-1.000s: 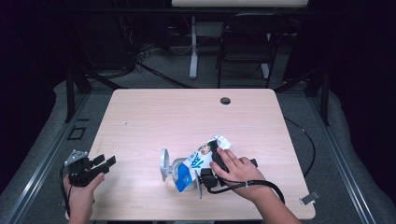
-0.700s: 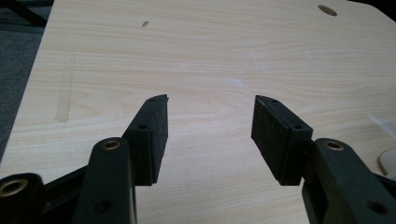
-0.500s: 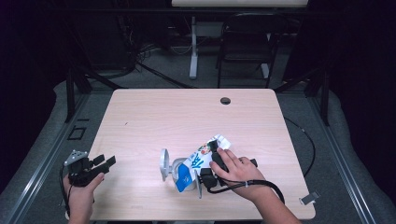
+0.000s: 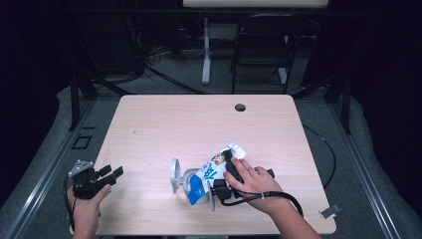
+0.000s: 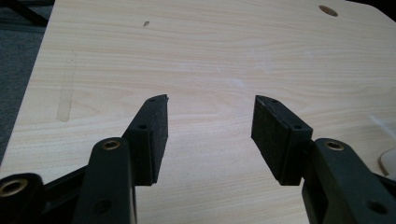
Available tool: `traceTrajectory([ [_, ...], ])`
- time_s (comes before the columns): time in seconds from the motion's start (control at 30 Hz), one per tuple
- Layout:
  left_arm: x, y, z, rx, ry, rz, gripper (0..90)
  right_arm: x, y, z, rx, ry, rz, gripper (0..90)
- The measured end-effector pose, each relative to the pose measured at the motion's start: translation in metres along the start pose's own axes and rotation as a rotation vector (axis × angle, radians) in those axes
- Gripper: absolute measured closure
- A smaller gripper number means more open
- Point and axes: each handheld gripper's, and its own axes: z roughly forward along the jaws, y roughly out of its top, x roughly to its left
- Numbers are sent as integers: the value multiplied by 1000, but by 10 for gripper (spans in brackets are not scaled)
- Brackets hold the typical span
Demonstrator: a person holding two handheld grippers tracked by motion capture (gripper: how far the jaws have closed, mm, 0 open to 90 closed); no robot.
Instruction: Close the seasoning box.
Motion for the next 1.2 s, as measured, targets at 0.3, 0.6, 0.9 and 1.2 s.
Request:
traceTrajectory([
  [0.3, 0, 0, 0, 0, 0, 0, 467, -2, -1, -1, 11, 0, -8, 609],
  [0.6, 0, 0, 0, -1, 1, -2, 467, -2, 0, -1, 10, -1, -7, 614],
  [0.9, 0, 0, 0, -1, 2, -2, 467, -2, -1, 0, 0, 0, 7, 622],
  [1.2, 1, 0, 0, -1, 2, -7, 467, -3, -1, 0, 0, 1, 8, 629],
])
